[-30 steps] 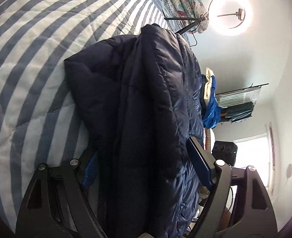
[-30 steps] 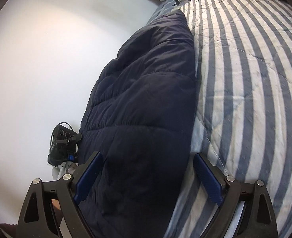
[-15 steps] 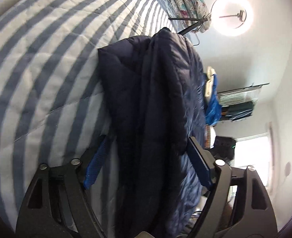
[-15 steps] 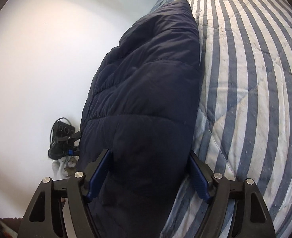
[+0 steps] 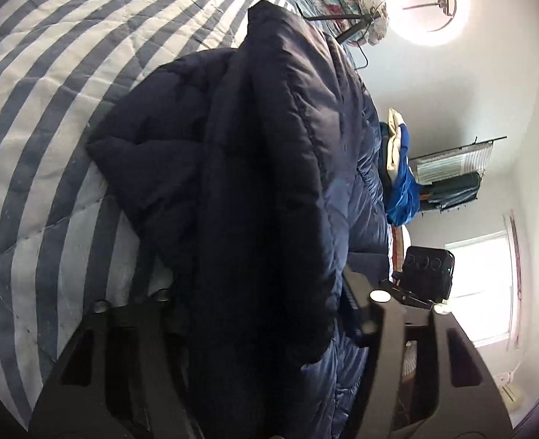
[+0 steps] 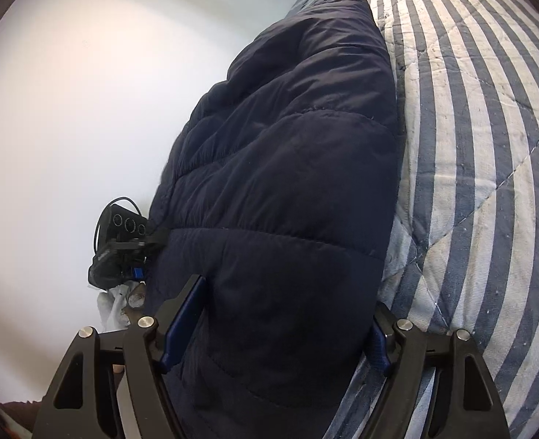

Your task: Fold large clothes

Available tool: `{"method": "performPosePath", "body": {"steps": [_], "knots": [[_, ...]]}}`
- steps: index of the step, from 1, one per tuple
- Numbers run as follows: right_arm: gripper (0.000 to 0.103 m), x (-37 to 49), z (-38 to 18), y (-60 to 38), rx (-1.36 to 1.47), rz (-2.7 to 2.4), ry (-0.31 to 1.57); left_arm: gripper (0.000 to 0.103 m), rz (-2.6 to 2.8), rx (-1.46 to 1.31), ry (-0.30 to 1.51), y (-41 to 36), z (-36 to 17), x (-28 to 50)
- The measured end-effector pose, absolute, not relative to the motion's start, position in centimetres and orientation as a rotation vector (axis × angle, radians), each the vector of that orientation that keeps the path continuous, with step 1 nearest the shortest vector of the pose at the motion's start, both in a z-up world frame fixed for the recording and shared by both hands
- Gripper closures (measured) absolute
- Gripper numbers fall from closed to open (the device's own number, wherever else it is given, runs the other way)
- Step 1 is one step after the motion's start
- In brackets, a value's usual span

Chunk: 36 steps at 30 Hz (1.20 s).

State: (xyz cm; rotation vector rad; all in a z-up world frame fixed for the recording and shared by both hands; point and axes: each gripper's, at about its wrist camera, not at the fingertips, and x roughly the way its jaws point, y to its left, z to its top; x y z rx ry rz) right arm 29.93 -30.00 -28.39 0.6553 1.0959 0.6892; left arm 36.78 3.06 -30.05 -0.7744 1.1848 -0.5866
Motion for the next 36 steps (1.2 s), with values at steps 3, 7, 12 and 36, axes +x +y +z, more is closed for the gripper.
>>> {"method": "performPosePath", "body": {"steps": [3, 7, 12, 36], "knots": [[0.04, 29.7, -27.9, -29.3, 0.634, 0.673, 1.099, 0.061, -0.559, -0.721, 1.171, 2.5, -29.0, 36.6], [0.059, 29.4, -26.6, -28.5, 0.561, 0.636, 1.084, 0.069, -0.536, -0.636, 1.144, 1.2, -27.6, 36.2], [0.074, 28.9, -23.7, -25.7, 0.391, 0.565, 1.08, 0.074, -0.518, -0.581, 1.114, 0.4, -26.0, 34.7], [0.08, 21.6, -12.1, -28.0, 0.056, 0.389, 0.943, 0.076, -0.684, -0.488, 1.005, -8.1, -16.3, 28.3]]}}
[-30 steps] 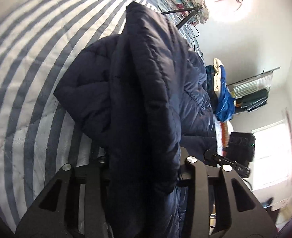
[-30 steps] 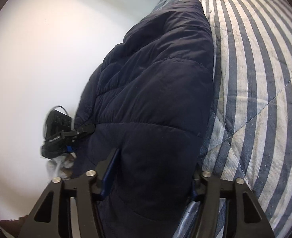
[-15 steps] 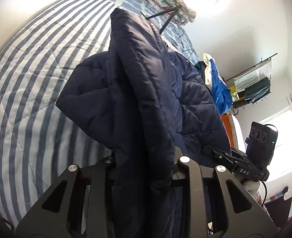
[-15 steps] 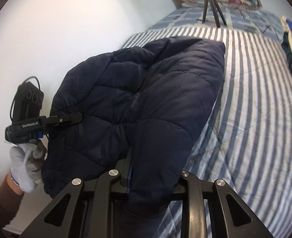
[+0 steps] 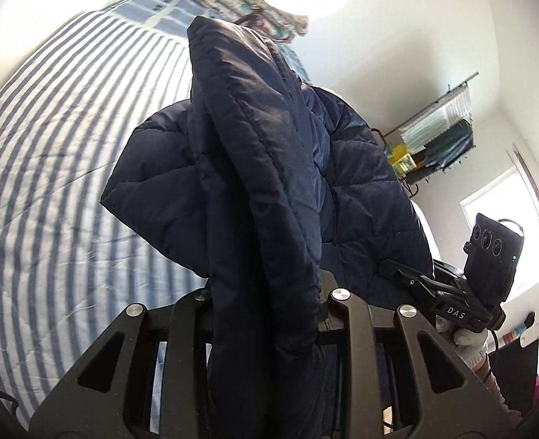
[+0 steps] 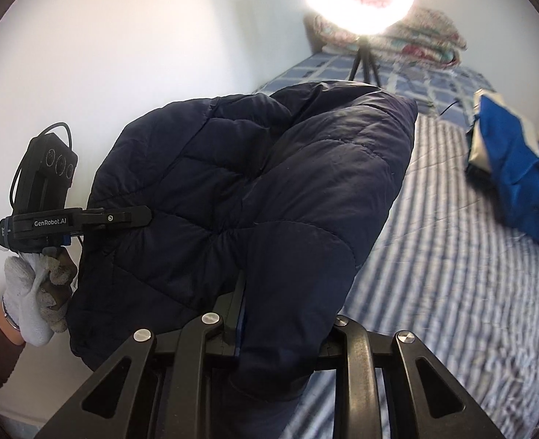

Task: Fold large clothes
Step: 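Lift the folded jacket off the bed with both grippers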

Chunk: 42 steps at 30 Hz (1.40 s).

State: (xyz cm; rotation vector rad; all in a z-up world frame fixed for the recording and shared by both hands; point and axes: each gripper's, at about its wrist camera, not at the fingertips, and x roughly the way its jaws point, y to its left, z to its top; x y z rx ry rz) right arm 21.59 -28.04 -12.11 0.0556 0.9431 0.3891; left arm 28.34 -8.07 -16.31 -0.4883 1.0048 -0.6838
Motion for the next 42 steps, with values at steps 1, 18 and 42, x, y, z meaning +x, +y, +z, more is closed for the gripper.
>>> {"method": "performPosePath", "body": {"steps": [1, 18, 42], "knots": [[0.08, 21.3, -11.6, -28.7, 0.056, 0.38, 0.936, 0.076, -0.693, -0.483, 0.999, -8.6, -15.8, 28.3], [0.08, 21.0, -5.0, -42.2, 0.011, 0.173, 0.831, 0.076, -0.871, -0.367, 0.931, -25.2, -8.5, 32.9], [0.081, 35.9, 0.4, -60.3, -0.087, -0.111, 0.676, 0.076, -0.96, -0.267, 0.795, -50.3, -2.3, 49.8]]}}
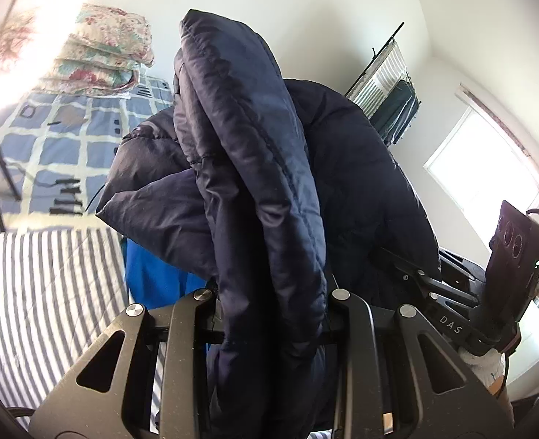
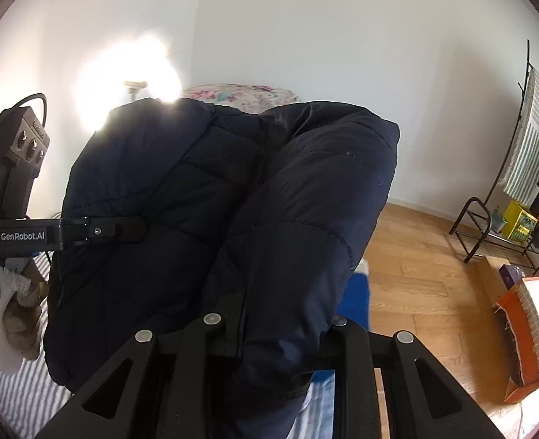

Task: Fold large clothes
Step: 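Lift the folded jacket off the bed with both grippers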

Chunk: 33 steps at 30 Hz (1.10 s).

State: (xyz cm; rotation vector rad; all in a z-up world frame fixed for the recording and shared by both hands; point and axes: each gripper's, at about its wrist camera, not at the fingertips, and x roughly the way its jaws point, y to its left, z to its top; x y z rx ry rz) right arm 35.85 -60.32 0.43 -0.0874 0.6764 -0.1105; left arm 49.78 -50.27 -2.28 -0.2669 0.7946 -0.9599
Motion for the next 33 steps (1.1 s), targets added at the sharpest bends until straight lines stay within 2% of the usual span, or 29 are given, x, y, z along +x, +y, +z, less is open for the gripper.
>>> {"method": "performPosePath", "body": {"steps": [13, 23, 26, 30, 33], "knots": [[0.081, 43.0, -6.0, -66.4, -0.022, -0.134, 0.662, 0.076, -0.916, -0.223, 0.794, -57.8, -7.4, 56.0], [0.079, 46.9, -12.9, -69.8, -0.001, -0.186, 0.771, 0.076, -0.818, -0.24, 0.903, -58.8, -15.6, 60.5], [0.069, 47.5, -14.5, -72.3, 0.049, -0.201, 0.804, 0.069, -0.805, -0.241, 0.943, -58.6, -16.9, 61.9], [0.047, 47.5, -15.6, -75.3, 0.12, -0.241, 0.827, 0.056, -0.774, -0.206, 0.934, -58.6, -17.7, 62.2], [0.044, 46.4, -15.6, -75.8, 0.126, -0.247, 0.815, 0.047, -0.759, -0.201, 0.936, -58.2, -18.0, 62.2]]}}
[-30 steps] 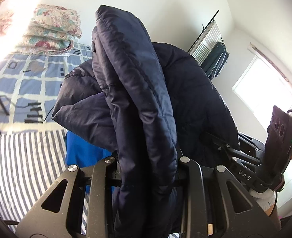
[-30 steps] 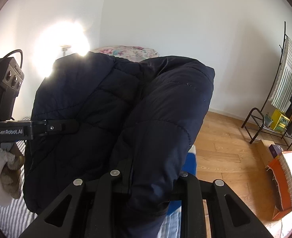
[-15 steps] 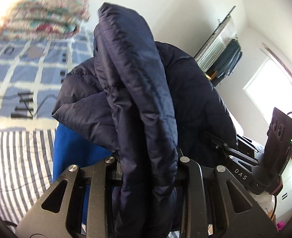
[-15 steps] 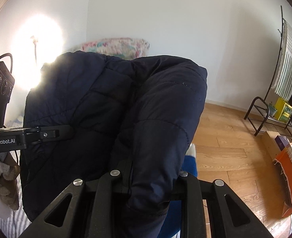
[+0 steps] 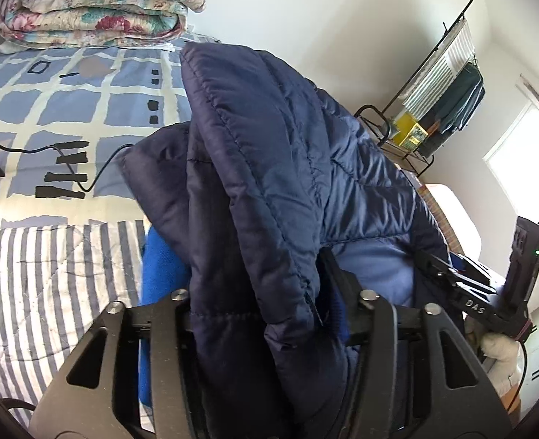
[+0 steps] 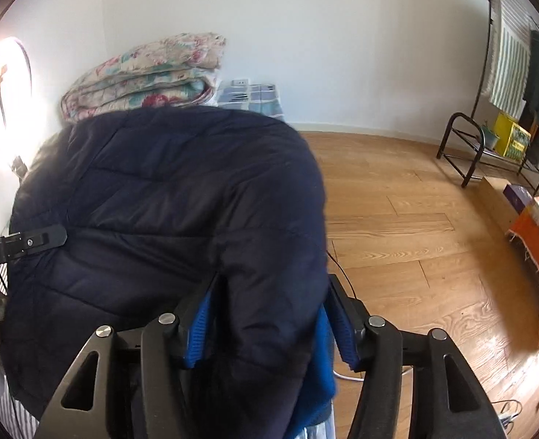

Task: Fold large clothes
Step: 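Lift the folded jacket off the bed with both grippers, then lower the folded jacket onto the bed with both grippers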

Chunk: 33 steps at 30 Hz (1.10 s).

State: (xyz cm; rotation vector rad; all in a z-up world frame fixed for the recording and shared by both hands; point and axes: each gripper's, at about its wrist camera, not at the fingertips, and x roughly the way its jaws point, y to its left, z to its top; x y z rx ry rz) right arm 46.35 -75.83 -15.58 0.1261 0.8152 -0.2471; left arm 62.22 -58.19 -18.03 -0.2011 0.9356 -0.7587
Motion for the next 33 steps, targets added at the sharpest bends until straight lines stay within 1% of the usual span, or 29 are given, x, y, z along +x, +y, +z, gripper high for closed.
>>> {"method": "performPosePath", "body": {"steps": [2, 5, 9, 14, 18, 25, 33], "knots": [[0.042, 45.7, -15.6, -75.7, 0.11, -0.261, 0.819, 0.046, -0.75, -0.212, 0.939, -57.8, -18.2, 62.2], [0.042, 45.7, -15.9, -75.8, 0.081, -0.27, 0.834, 0.045, -0.735, -0.181, 0.929, -57.7, -17.8, 61.4], [0.042, 45.7, -16.0, -74.7, 0.035, -0.298, 0.857, 0.043, -0.701, -0.078, 0.894, -58.0, -17.4, 59.9], [0.042, 45.0, -15.4, -74.1, 0.018, -0.328, 0.867, 0.043, -0.674, 0.007, 0.866, -58.0, -16.6, 58.5], [0.045, 44.1, -14.1, -73.7, 0.0, -0.35, 0.862, 0.043, -0.669, 0.019, 0.857, -57.3, -15.7, 57.5], [0.045, 41.3, -10.7, -72.1, 0.012, -0.342, 0.819, 0.043, -0.687, 0.067, 0.828, -56.1, -13.3, 54.4], [0.046, 37.6, -6.2, -69.5, -0.003, -0.34, 0.79, 0.043, -0.731, 0.063, 0.798, -54.1, -9.1, 50.0]]}}
